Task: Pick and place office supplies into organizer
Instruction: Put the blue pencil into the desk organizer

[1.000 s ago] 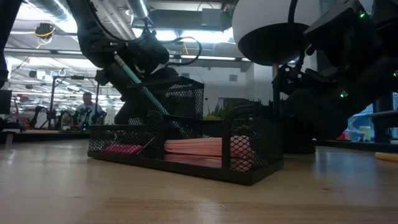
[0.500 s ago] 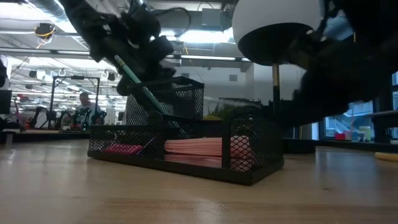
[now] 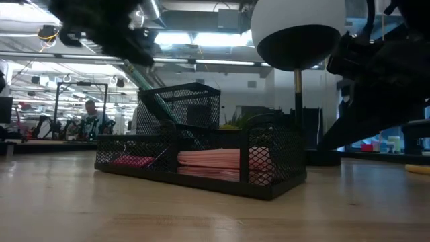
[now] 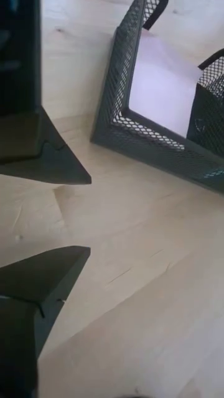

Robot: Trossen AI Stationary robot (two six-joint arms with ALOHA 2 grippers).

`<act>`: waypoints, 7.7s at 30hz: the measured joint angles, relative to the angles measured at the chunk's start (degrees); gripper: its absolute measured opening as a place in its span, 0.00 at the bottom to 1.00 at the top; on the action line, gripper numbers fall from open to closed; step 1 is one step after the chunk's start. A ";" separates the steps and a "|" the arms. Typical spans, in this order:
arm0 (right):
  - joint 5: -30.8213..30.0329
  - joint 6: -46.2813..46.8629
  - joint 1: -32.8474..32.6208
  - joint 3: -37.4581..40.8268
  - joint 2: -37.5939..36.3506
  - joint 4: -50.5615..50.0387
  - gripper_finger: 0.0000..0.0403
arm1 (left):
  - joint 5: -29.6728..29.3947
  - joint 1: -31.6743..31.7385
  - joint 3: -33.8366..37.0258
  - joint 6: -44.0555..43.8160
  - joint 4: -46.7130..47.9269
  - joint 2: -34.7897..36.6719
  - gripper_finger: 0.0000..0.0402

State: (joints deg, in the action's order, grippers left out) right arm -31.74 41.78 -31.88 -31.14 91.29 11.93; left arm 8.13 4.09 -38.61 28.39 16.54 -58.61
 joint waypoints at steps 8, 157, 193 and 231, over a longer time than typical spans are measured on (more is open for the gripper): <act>-0.29 0.02 0.75 -0.04 0.00 -0.13 0.43 | -6.16 -6.16 -8.70 -4.20 17.54 2.14 0.02; -3.12 0.16 0.70 -0.08 -0.08 -2.04 0.43 | -6.61 -5.55 21.71 -29.98 -33.16 12.81 0.27; -3.13 -0.44 0.75 -0.07 -0.07 -2.16 0.43 | -6.61 -0.74 29.70 -53.55 -61.45 -8.87 0.44; -3.13 -0.22 0.75 -0.07 -0.07 -3.28 0.43 | -1.76 -0.72 26.60 -57.66 -69.09 -14.71 0.06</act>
State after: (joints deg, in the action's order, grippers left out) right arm -34.87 41.56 -31.14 -31.20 91.22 8.65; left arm 6.37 3.38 -12.01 -29.28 -52.56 -73.32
